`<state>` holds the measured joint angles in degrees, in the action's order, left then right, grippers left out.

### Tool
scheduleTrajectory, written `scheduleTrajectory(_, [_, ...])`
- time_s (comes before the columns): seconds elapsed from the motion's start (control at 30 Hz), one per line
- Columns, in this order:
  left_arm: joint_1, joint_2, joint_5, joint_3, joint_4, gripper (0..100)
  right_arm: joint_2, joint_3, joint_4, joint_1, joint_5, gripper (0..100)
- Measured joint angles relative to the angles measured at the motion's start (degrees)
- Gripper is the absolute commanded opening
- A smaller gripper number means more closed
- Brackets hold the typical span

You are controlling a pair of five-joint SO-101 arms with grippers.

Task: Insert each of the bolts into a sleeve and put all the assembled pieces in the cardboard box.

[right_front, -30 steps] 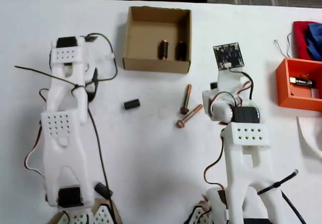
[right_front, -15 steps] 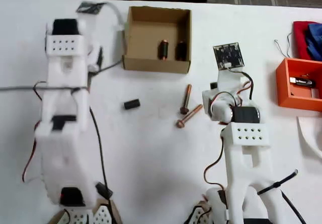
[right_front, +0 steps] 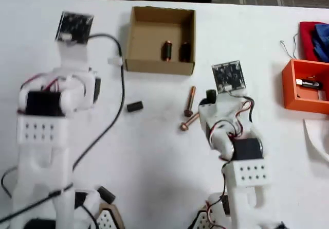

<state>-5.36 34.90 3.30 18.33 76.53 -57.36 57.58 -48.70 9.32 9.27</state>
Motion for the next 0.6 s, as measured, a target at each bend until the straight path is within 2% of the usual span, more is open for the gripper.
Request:
scheduleTrajectory(0.2, [0.2, 11.3, 0.0, 11.3, -5.7, 3, -8.2, 1.3, 1.7, 0.9, 0.0, 9.8])
scheduleTrajectory(0.27, [0.0, 15.2, 0.0, 14.9, -9.8, 3, -9.8, 3.1, 2.5, 1.1, 0.0, 7.1])
scheduleTrajectory(0.3, [0.0, 17.1, 0.0, 16.9, -12.0, 3, -10.5, 4.0, 3.6, 1.1, -0.2, 2.5])
scheduleTrajectory(0.47, [0.2, 28.0, -0.4, 29.9, -28.5, 3, -14.8, 8.4, 12.2, 1.7, -0.8, 2.2])
scheduleTrajectory(0.6, [0.2, 36.4, -7.7, 41.4, -45.3, 3, -18.2, 11.0, 16.7, 4.7, -6.9, 2.2])
